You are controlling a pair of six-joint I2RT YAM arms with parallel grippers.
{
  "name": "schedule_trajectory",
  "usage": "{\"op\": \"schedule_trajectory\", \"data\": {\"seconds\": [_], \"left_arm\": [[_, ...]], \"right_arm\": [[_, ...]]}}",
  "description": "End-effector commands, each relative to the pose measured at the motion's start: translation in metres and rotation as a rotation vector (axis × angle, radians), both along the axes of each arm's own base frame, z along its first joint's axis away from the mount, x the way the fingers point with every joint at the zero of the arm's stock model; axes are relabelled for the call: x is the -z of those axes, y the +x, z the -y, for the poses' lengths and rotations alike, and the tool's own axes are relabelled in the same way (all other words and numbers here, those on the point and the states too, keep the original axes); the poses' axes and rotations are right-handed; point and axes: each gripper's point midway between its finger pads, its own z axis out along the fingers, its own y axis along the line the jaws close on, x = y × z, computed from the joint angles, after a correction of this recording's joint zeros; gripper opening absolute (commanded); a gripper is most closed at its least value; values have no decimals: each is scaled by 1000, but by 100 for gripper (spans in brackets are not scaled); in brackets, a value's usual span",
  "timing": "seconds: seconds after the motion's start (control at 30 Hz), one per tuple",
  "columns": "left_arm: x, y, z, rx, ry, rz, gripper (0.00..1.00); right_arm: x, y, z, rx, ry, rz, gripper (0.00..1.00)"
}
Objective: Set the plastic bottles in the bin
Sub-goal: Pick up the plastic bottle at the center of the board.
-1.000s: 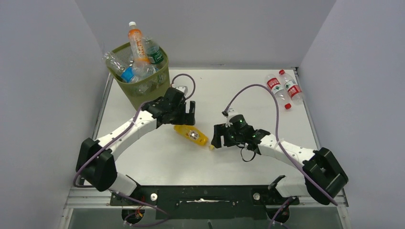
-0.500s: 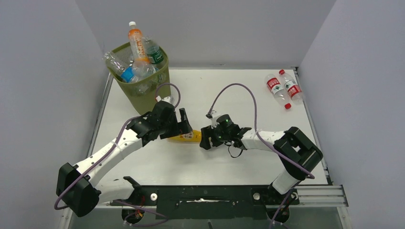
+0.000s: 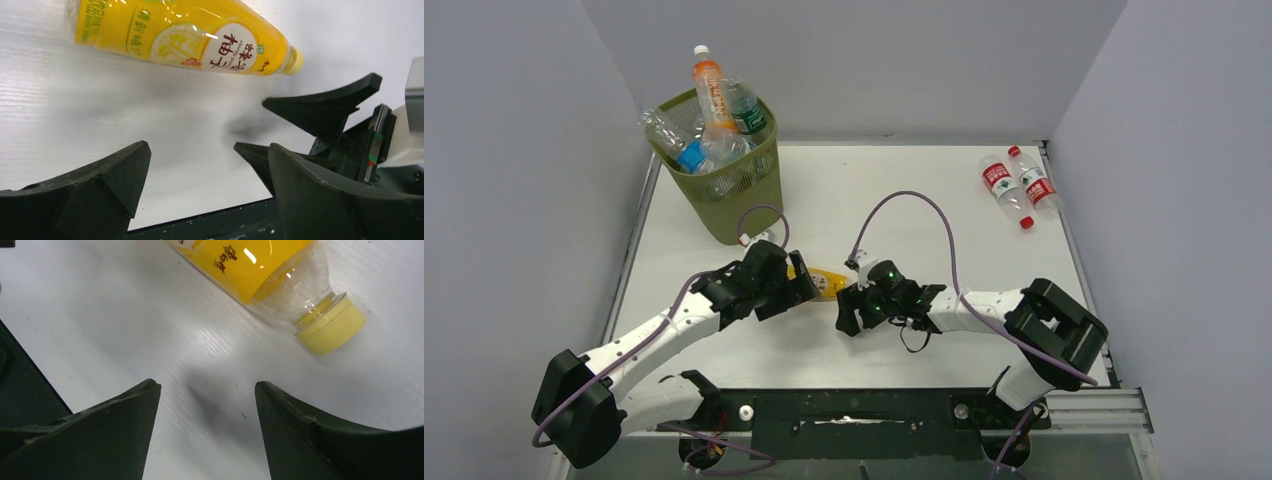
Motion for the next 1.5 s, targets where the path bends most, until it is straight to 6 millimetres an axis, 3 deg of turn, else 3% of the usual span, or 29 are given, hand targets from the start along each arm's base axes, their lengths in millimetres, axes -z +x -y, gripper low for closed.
{"op": "schedule_trajectory", "data": {"seconds": [0.0,0.33,0.6,1.17,1.47], "left_arm": [[-10,30,2,-92,-29,105,90],[-2,78,3,-160,38,161,90],[-3,104,-2,-190,72,183,90],[25,128,13,-144,142,135,90],[30,142,15,-143,159,135,90]], "right_arm": [[-19,-1,-3,29,41,42,71],[-46,-10,17,75,50,86,71],[-62,-12,28,102,64,117,72],[-67,-14,32,110,81,131,73],[-67,-16,34,109,89,131,73]]}}
